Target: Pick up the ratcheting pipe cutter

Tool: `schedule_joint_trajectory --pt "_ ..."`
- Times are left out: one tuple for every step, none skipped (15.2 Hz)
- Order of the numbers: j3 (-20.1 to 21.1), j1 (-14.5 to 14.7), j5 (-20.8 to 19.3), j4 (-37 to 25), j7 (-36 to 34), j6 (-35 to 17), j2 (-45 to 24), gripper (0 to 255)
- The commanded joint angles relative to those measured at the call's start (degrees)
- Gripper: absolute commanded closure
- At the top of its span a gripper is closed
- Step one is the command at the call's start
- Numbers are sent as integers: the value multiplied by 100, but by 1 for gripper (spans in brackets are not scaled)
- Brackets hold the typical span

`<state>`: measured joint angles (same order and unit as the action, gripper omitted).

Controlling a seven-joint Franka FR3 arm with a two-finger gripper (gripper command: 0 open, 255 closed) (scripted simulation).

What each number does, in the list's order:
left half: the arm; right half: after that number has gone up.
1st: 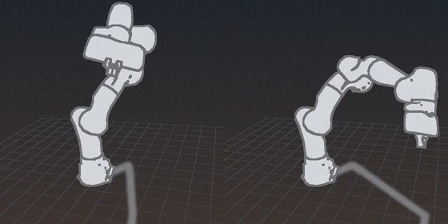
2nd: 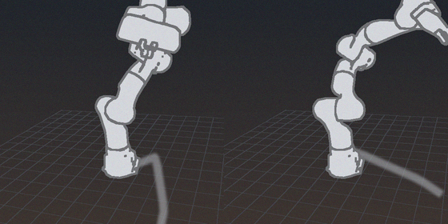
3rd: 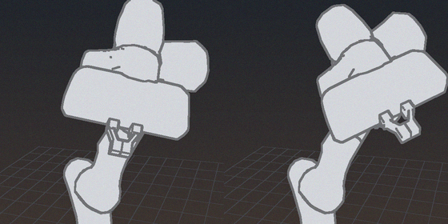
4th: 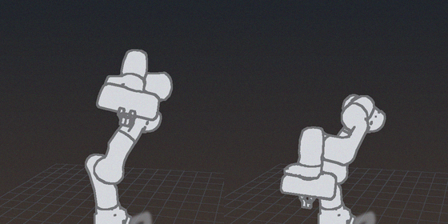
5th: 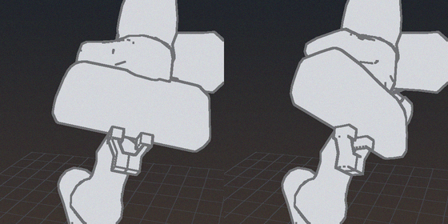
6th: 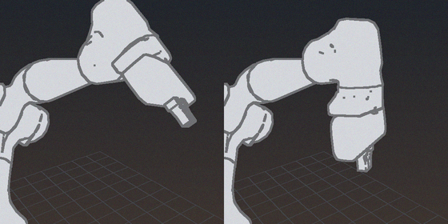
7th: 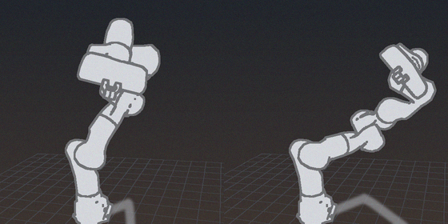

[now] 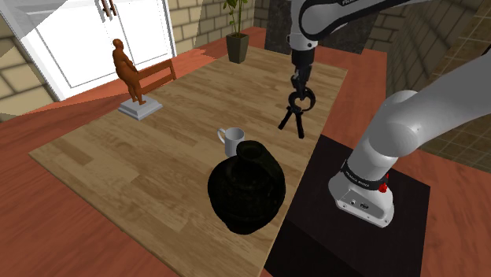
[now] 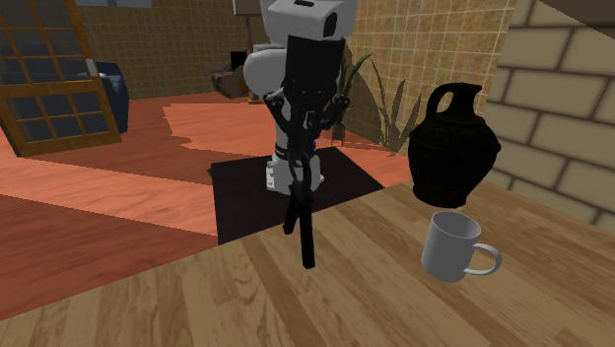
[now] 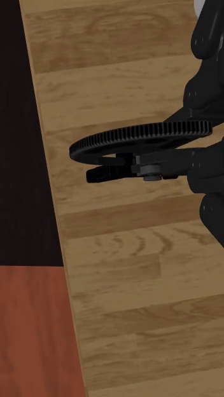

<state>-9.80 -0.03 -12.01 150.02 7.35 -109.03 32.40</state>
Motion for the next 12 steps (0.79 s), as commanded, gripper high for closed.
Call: schedule_joint_trajectory --pt "13 2 14 -120 21 172 52 255" --pt "22 4 22 -180 29 258 78 255" --pt "30 7 30 -240 36 343 103 255" --pt "38 9 38 -302 44 428 126 255" --pt "47 11 46 -365 52 511 147 255" --pt "55 13 53 -429 60 594 166 255" --pt "63 15 61 -494 68 677 184 255" --pt "71 17 68 -560 76 758 200 255" --pt "78 19 75 -626 84 839 215 255" --pt "86 21 82 -694 92 920 228 255" --pt "88 21 84 -704 93 933 231 255" --pt "87 21 83 -705 93 933 230 255"
